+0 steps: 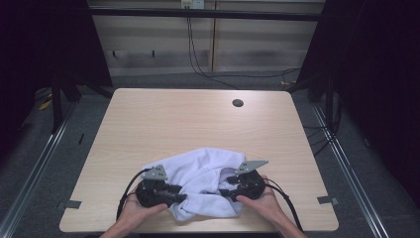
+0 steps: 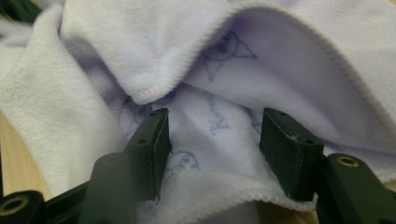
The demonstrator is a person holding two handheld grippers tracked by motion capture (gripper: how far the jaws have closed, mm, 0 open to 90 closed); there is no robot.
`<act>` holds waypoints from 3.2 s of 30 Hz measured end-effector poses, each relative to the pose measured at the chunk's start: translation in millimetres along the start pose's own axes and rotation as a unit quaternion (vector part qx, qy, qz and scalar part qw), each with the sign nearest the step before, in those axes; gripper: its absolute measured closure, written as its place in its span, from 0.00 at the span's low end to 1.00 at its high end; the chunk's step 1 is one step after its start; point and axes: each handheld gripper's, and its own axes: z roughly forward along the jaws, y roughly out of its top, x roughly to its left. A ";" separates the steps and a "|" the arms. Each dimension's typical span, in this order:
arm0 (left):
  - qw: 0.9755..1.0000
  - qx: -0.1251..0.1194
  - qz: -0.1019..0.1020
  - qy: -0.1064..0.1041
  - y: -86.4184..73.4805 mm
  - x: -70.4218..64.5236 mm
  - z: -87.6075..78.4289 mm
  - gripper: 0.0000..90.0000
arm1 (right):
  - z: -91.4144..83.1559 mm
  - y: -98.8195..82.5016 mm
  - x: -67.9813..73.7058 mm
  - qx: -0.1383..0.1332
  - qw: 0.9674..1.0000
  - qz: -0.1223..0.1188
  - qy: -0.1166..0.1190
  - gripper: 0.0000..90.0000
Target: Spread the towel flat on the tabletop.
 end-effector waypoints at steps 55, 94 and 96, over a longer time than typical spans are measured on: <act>0.944 -0.291 0.042 0.151 189.5 41.1 -136.9 0.93 | -192.2 214.3 -96.5 -0.291 0.947 0.047 -0.130 0.93; 0.996 0.031 -0.020 0.077 -8.7 65.6 6.5 0.98 | -63.2 12.8 -39.0 -0.084 0.994 0.050 -0.039 0.62; 0.997 0.033 -0.023 0.072 -9.6 57.0 9.4 0.98 | -54.8 17.8 -34.1 -0.083 0.995 0.048 -0.028 0.63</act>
